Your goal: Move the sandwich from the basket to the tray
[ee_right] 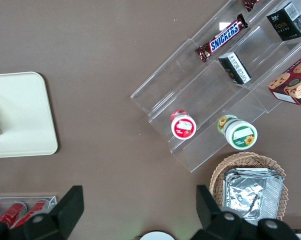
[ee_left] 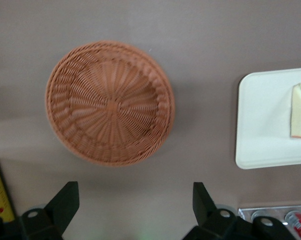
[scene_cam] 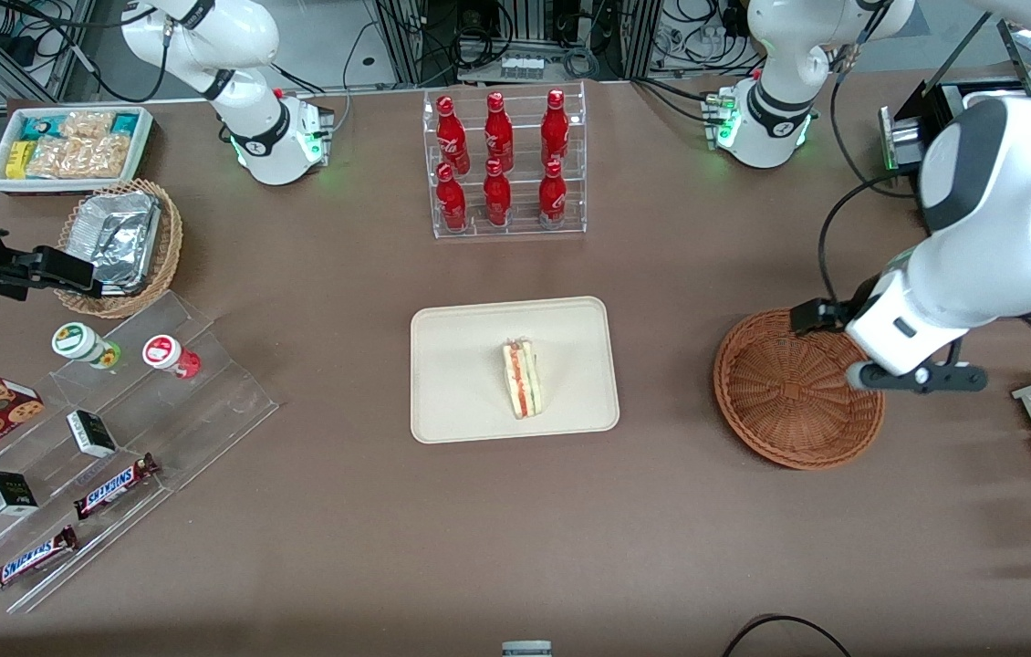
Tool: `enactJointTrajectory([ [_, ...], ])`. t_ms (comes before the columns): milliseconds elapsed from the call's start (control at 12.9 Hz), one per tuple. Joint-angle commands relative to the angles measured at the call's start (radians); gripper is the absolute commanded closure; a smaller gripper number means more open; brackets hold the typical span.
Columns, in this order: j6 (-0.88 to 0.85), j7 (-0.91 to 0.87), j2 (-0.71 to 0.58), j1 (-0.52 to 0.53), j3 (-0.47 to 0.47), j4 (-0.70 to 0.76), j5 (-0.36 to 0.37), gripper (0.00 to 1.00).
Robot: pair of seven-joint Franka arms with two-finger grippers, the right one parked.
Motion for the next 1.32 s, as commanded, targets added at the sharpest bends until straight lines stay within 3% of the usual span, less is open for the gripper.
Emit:
enactJointTrajectory([
  [0,0.003,0.053,-0.131,0.028,-0.001,-0.147,-0.001,0.0],
  [310,-0.032,0.099,-0.207,0.102,-0.008,-0.205,-0.004,0.0],
  [620,-0.116,0.131,-0.242,0.103,0.001,-0.179,-0.006,0.0],
  [1239,-0.169,0.133,-0.245,0.064,0.114,-0.099,-0.007,0.0],
])
